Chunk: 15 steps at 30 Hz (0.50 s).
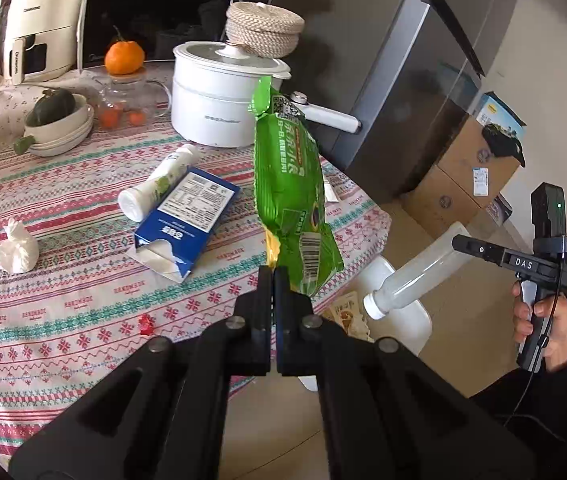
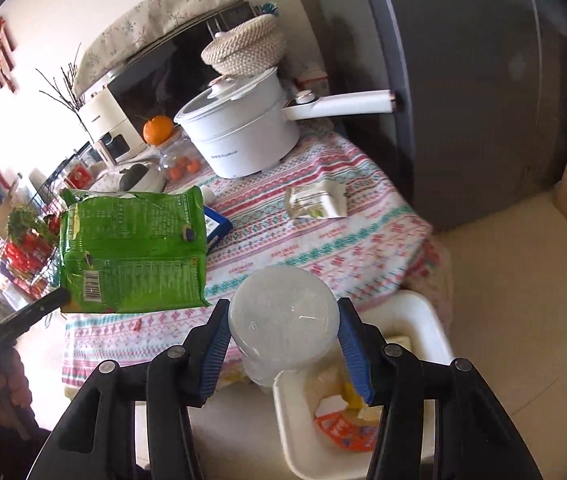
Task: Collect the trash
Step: 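Carry the green bag and clear cup over the white bin and release both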
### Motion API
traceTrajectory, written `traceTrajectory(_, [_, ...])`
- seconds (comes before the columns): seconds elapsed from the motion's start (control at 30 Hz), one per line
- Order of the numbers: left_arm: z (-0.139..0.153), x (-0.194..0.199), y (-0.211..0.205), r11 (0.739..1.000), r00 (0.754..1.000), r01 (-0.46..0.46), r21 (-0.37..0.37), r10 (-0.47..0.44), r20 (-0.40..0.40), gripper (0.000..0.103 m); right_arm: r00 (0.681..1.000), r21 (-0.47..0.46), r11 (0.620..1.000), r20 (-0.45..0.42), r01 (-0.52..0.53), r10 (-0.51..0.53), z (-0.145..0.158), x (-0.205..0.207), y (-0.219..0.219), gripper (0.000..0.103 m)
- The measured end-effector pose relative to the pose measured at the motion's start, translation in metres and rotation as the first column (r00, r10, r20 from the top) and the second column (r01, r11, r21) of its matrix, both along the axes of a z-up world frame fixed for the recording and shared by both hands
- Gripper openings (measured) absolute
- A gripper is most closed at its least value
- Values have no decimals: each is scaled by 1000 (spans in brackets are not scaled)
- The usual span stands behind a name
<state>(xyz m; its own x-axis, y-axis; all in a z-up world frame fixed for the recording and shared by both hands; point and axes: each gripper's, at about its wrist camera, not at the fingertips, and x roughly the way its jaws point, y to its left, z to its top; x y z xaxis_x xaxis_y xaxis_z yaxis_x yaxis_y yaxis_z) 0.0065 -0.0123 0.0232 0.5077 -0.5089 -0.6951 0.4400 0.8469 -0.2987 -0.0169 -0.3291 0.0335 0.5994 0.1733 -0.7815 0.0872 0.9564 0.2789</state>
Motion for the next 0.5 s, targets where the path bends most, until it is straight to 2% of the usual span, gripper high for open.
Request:
traceTrajectory(0.23, [-14, -19, -55, 987, 989, 146, 73, -144, -26, 1, 997, -47, 996, 4, 71, -71, 3, -43, -44, 53])
traceTrajectory(0.5, [-54, -38, -129, 933, 953, 300, 197, -283, -110, 2, 989, -84, 986, -29, 142, -145, -8, -67, -78, 53])
